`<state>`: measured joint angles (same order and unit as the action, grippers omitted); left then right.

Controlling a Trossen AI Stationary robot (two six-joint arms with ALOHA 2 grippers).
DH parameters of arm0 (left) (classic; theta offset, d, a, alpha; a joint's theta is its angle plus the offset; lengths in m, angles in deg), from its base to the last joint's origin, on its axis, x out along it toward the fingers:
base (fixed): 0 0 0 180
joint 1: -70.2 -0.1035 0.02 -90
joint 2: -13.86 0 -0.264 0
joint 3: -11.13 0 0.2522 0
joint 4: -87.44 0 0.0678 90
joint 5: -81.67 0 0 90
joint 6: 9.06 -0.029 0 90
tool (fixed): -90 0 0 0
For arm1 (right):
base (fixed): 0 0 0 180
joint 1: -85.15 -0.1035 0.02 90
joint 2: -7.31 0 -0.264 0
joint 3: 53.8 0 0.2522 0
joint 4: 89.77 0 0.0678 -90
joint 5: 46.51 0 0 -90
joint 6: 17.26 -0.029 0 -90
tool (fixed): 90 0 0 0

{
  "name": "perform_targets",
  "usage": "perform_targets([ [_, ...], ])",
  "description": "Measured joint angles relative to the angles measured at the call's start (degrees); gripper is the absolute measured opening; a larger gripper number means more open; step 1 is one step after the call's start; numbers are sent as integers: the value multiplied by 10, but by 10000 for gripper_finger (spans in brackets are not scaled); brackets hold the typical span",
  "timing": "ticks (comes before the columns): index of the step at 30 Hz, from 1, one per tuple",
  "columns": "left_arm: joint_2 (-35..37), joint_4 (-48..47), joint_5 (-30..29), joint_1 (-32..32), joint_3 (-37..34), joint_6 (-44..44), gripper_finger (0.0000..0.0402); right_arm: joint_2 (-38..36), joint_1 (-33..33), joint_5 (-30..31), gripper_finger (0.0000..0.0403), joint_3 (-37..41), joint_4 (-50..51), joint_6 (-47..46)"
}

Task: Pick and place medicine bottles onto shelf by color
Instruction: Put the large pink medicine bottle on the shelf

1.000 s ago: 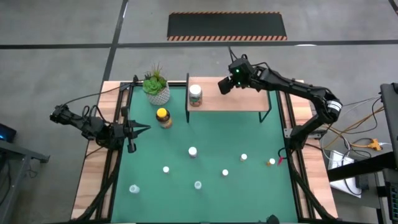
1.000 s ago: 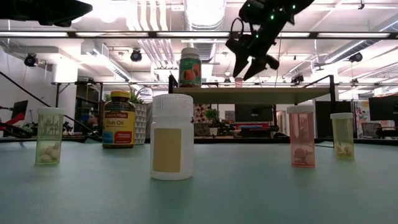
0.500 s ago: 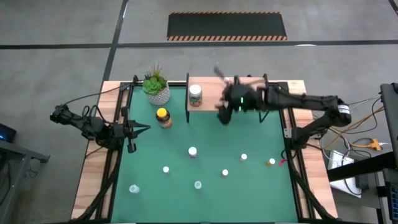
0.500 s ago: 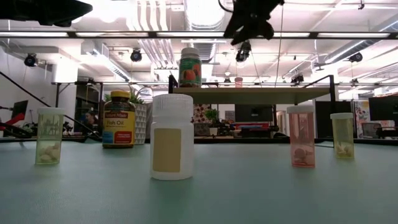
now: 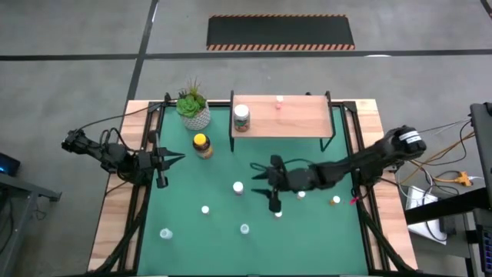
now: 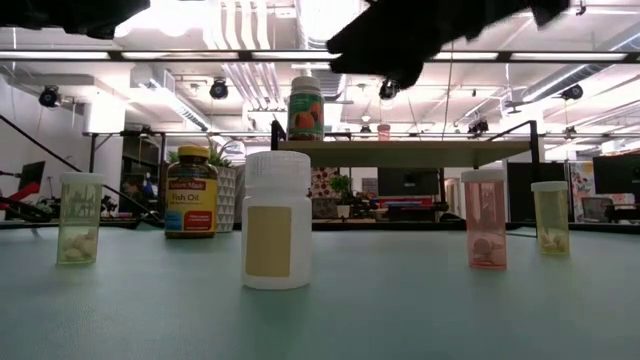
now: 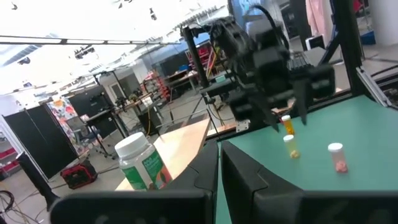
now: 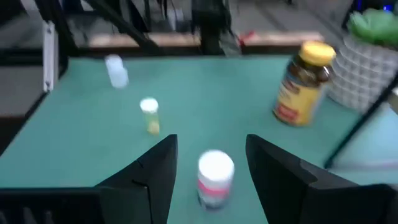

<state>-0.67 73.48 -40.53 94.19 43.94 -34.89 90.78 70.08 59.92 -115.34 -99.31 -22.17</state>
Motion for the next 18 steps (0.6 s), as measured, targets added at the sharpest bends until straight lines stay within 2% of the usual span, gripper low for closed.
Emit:
perform_targets([
  [3,0,0,0,0,0,8,2,45,-1,1,177,39,-119,10],
  [7,-6,4,2,0,-3,74,2,102,0,2,178,43,-184,-21],
  [12,-33,78,16,0,-31,120,2,151,0,2,213,14,-190,-27],
  [18,-86,222,62,0,-89,153,2,156,-1,2,264,-25,-139,-4],
])
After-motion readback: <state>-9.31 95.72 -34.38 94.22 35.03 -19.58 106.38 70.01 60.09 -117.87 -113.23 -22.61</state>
